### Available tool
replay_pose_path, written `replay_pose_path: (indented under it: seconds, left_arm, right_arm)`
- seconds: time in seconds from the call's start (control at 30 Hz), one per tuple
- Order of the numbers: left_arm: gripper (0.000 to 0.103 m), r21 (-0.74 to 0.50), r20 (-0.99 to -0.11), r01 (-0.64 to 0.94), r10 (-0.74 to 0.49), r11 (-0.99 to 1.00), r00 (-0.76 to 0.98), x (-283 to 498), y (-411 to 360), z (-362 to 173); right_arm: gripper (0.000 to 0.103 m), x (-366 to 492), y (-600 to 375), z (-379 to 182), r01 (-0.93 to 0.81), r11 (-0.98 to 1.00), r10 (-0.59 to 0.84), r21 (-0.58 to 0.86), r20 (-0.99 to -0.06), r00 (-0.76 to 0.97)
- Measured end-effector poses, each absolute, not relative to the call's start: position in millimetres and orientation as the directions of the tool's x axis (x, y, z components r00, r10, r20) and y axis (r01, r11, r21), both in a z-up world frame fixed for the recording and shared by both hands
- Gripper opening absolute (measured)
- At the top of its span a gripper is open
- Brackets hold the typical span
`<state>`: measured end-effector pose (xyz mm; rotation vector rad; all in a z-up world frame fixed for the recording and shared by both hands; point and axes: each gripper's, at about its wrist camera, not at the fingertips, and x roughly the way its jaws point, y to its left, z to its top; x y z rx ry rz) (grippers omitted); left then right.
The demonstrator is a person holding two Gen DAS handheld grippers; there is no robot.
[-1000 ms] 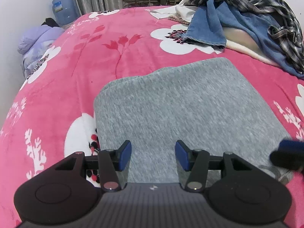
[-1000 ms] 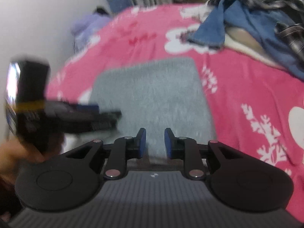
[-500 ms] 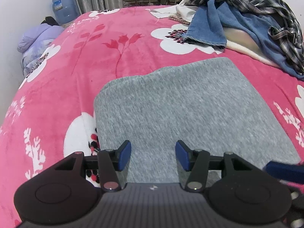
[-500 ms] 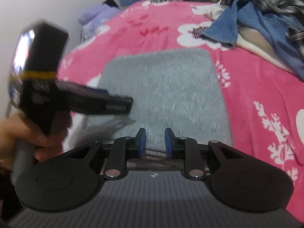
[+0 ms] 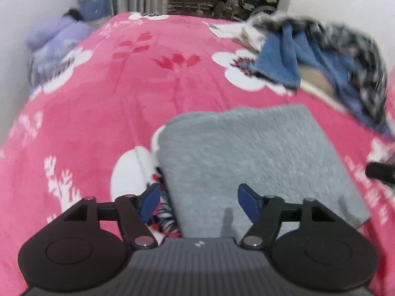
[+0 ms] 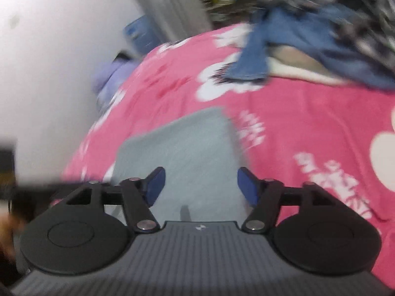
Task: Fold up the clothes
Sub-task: 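Grasp the sweatshirt edge with the left gripper while the right gripper grasps beside it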
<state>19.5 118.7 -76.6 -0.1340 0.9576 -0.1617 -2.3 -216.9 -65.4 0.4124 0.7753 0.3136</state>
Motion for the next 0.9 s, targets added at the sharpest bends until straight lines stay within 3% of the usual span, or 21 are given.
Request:
replay_pose_path:
  seconds: [0.1, 0.2, 0.33, 0.43, 0.57, 0.8, 0.87, 0.9]
  left_arm:
    - [0.075, -0.293, -0.811, 0.104, -0.305, 0.95, 0.5, 21, 144, -102]
    - [0.075, -0.354, -0.795, 0.139, -0.375, 0.925, 0.476, 22, 153, -123]
    - [0.076, -0.429, -0.745, 0.197, -0.469, 0.881, 0.475, 32, 155, -137]
    - [0.075, -0.441, -0.73, 0.233, -0.497, 0.867, 0.47, 52, 145, -141]
    - [0.079, -0.461, -0.718, 0.258, -0.528, 0.849, 0.454, 71, 134, -147]
    - [0.079, -0.517, -0.731, 0.234, -0.567, 0.823, 0.38, 57, 133, -152]
    - [0.079, -0.509, -0.747, 0.212, -0.551, 0.834, 0.372, 61, 125, -150]
    - [0.078, -0.515, -0.754, 0.175, -0.54, 0.839, 0.374, 66, 122, -149]
  right_arm:
    - [0.08, 34, -249, -98, -0.041, 0.791, 0.506, 0.611, -0.615, 0.605]
    - [0.081, 64, -260, -134, 0.02, 0.726, 0.574, 0.688, -0.622, 0.533]
    - [0.091, 93, -257, -158, -0.009, 0.615, 0.679, 0.788, -0.524, 0.514]
    - [0.091, 120, -250, -164, -0.061, 0.542, 0.745, 0.838, -0.446, 0.497]
    - [0.091, 148, -230, -170, -0.14, 0.517, 0.807, 0.845, -0.426, 0.409]
    - [0.091, 101, -218, -169, -0.228, 0.418, 0.905, 0.879, -0.381, 0.192]
    - [0.087, 114, -218, -175, -0.173, 0.386, 0.916, 0.906, -0.354, 0.187]
    - [0.072, 122, -216, -179, -0.138, 0.386, 0.913, 0.912, -0.357, 0.197]
